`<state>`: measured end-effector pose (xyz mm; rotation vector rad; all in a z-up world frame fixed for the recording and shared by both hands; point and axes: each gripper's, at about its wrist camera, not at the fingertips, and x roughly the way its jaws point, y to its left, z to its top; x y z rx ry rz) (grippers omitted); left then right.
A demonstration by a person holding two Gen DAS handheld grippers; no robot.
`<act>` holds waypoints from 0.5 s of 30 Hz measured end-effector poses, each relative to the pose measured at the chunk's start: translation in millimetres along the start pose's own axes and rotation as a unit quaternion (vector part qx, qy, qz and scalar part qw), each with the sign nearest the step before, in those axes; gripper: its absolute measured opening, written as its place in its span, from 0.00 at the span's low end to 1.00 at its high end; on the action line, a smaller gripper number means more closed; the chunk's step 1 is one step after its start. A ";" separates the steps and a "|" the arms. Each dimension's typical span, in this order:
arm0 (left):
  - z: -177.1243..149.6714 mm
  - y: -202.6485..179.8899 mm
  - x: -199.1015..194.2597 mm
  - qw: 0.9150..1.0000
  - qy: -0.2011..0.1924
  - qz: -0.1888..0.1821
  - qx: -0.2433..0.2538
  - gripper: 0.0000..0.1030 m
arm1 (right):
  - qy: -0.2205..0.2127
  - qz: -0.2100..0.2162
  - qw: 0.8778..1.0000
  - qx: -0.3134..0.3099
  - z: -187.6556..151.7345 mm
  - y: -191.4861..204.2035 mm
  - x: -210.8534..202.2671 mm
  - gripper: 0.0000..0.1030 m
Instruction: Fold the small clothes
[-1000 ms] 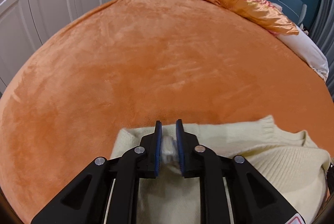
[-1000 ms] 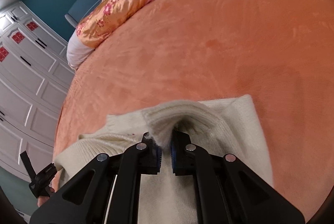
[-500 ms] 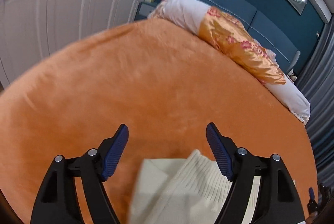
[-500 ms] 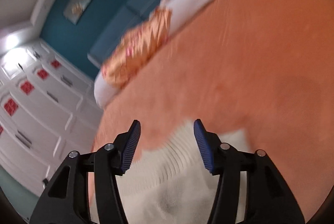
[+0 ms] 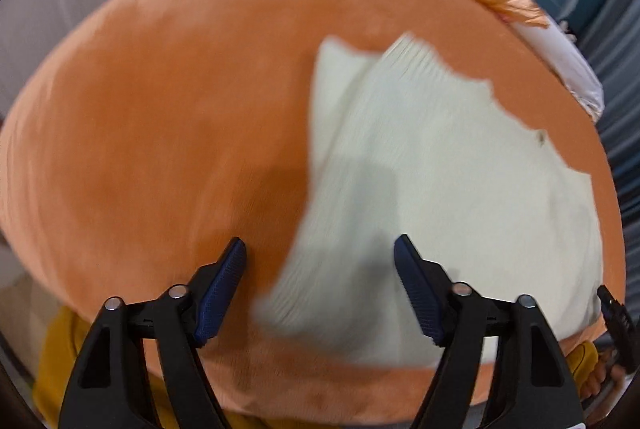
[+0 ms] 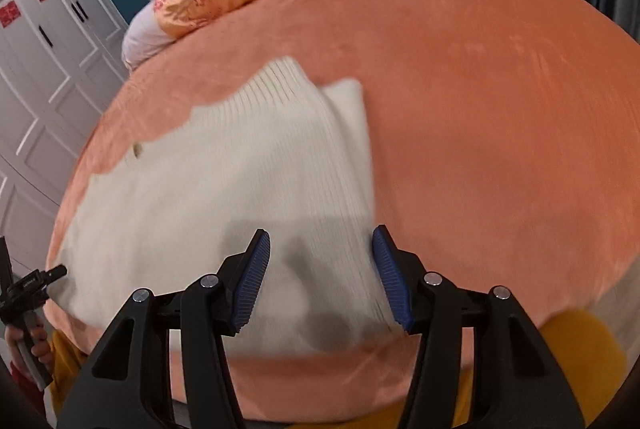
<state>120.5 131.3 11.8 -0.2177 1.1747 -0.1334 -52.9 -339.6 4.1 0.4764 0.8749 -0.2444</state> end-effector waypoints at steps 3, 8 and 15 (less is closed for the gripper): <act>0.8 -4.8 -6.4 1.000 -0.005 -0.018 0.001 0.33 | 0.006 -0.010 1.000 0.005 -0.6 -3.8 1.5 0.16; 2.3 -13.6 -37.5 0.999 -0.029 -0.008 0.033 0.15 | -0.019 0.014 1.000 0.010 9.9 2.9 -31.2 0.08; -11.1 5.5 -8.7 1.000 0.002 0.011 0.017 0.16 | 0.066 -0.017 0.998 0.008 -19.5 -18.7 -2.9 0.09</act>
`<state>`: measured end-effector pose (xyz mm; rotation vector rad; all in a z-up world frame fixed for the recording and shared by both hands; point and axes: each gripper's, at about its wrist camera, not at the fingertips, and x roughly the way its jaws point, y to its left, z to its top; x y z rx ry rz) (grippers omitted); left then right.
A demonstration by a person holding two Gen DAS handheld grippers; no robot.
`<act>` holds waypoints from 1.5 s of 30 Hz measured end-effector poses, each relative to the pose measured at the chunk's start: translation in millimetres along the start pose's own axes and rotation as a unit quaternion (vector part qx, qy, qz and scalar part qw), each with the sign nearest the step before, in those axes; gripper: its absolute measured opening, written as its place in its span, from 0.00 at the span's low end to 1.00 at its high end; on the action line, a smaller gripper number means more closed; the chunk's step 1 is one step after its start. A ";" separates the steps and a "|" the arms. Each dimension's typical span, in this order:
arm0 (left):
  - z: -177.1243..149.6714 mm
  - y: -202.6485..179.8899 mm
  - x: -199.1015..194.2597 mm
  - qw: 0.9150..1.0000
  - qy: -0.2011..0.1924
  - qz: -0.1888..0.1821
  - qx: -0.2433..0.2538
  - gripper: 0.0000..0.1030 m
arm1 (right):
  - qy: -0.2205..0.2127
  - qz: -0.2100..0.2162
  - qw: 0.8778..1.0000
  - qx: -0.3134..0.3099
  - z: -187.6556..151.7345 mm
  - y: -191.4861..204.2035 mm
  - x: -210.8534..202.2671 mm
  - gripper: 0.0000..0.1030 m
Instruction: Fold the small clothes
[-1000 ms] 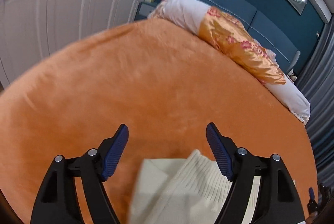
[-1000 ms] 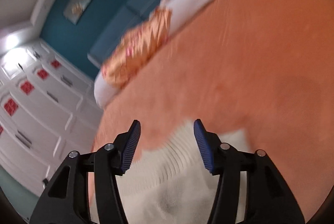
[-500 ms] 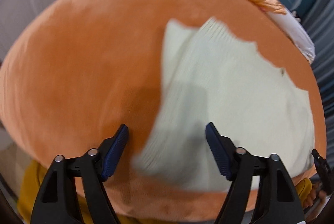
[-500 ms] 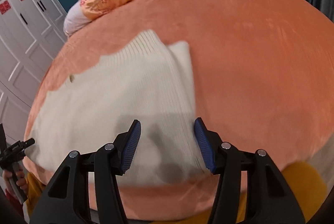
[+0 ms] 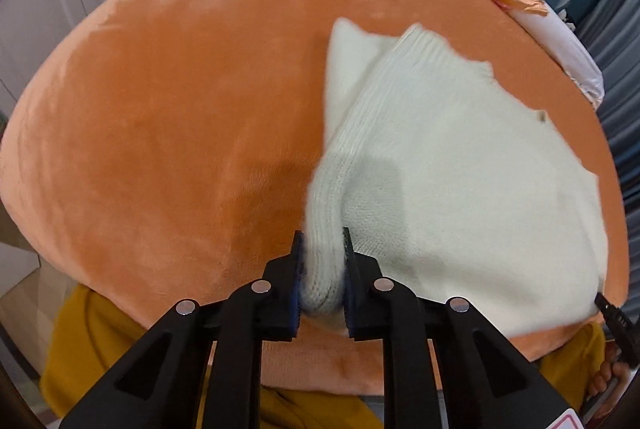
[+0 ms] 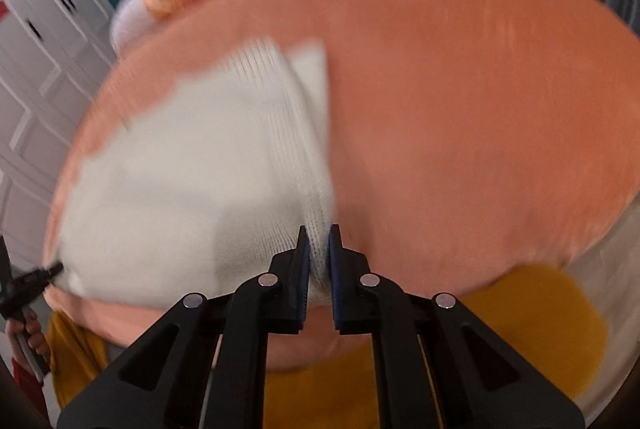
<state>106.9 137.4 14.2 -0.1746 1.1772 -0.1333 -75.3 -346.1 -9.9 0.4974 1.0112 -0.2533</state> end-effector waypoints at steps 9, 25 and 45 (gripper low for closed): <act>39.1 -24.5 -55.6 0.997 -0.076 -0.014 0.022 0.53 | -0.056 0.003 0.998 -0.033 40.4 19.0 -41.3 0.40; 143.0 -70.4 72.4 0.999 0.000 -0.040 0.020 0.07 | -0.004 0.027 0.998 -0.049 145.1 63.8 84.4 0.11; 131.1 -94.7 22.3 0.989 -0.122 0.047 0.069 0.19 | -0.114 -0.013 0.992 -0.059 142.7 89.5 34.0 0.19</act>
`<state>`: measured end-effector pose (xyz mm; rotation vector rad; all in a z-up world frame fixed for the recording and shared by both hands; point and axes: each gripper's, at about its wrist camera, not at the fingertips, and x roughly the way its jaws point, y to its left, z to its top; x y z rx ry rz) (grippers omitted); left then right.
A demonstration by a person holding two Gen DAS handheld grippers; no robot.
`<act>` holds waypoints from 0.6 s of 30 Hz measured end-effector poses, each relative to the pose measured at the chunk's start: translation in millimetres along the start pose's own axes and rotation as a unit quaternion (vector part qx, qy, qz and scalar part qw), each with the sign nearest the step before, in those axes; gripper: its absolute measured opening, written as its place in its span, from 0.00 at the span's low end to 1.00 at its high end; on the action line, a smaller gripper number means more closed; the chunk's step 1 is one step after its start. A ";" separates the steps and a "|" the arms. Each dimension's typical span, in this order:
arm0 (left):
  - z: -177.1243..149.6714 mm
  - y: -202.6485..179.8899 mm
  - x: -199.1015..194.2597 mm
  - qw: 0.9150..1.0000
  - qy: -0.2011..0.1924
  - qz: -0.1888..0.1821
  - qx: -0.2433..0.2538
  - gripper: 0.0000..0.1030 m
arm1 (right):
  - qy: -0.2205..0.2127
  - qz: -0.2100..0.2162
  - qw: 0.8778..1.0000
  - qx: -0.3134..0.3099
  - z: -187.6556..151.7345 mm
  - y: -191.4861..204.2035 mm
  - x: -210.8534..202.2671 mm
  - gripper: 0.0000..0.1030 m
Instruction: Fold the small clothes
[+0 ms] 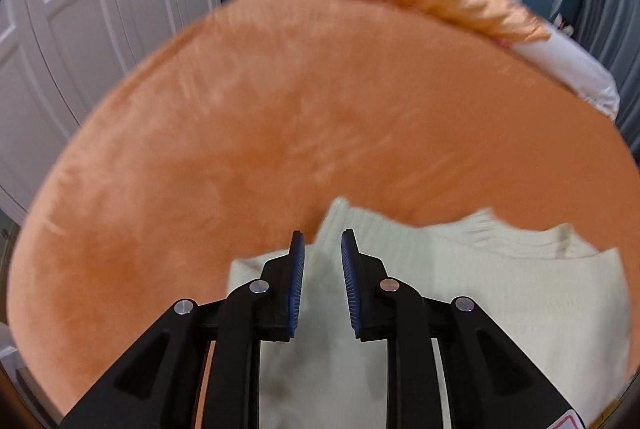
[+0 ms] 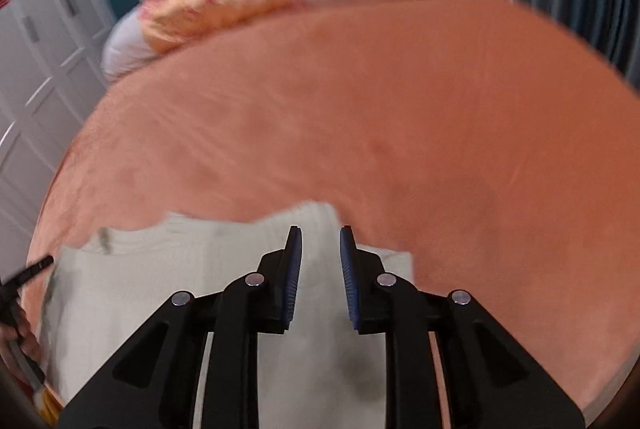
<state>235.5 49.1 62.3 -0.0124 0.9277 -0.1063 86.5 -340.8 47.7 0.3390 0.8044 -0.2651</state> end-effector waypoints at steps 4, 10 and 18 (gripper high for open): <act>-22.9 -52.6 -43.5 0.996 0.008 -0.082 0.042 0.20 | 0.031 0.099 0.991 -0.079 -31.0 77.4 -30.0 0.19; -97.1 -94.8 -22.1 0.986 0.102 -0.080 0.106 0.20 | 0.114 0.161 0.966 -0.168 -113.6 153.6 -28.4 0.15; -130.7 -15.2 -38.7 0.991 0.099 -0.022 0.091 0.11 | 0.133 0.041 0.988 -0.066 -124.8 12.9 -41.1 0.00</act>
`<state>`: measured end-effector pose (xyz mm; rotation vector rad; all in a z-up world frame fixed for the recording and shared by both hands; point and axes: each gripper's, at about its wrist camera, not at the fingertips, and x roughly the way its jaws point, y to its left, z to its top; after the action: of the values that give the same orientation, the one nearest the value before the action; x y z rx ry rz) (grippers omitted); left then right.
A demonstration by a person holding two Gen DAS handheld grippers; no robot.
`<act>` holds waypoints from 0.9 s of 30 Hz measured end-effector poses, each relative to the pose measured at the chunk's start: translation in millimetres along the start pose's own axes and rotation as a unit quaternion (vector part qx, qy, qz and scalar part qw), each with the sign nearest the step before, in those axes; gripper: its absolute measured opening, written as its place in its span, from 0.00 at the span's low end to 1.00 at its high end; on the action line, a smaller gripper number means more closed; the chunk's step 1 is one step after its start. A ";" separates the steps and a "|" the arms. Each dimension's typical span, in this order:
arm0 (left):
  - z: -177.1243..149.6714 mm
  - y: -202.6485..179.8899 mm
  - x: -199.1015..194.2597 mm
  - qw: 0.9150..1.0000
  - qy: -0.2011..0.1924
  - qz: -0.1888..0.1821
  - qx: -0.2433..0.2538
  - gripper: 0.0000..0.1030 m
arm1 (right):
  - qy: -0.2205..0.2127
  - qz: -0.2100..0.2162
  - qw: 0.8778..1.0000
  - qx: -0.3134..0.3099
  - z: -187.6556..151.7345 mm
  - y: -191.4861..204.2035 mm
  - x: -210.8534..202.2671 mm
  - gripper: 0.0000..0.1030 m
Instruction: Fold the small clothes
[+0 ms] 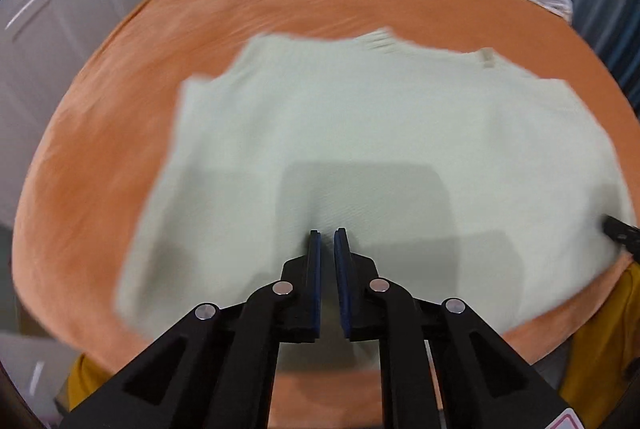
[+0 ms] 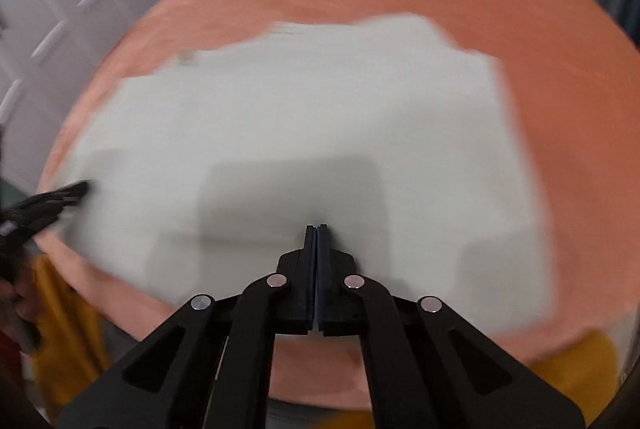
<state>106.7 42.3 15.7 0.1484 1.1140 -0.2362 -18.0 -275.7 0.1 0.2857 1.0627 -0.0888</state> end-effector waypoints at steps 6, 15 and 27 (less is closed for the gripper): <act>-28.8 40.5 -10.2 0.998 0.013 0.021 -0.050 0.07 | 0.001 -0.057 0.997 0.051 -27.3 -51.1 -27.2 0.00; -33.9 41.2 -8.3 0.997 0.013 0.040 -0.068 0.06 | 0.026 -0.047 0.999 0.008 -22.7 7.4 4.0 0.00; -9.1 -20.0 -34.4 0.999 -0.008 -0.025 -0.038 0.07 | 0.014 0.039 0.999 -0.033 -8.1 82.6 0.3 0.03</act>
<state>79.1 29.1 42.6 0.0505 1.1100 -0.2380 -7.5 -194.2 11.8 0.2700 1.0781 0.0201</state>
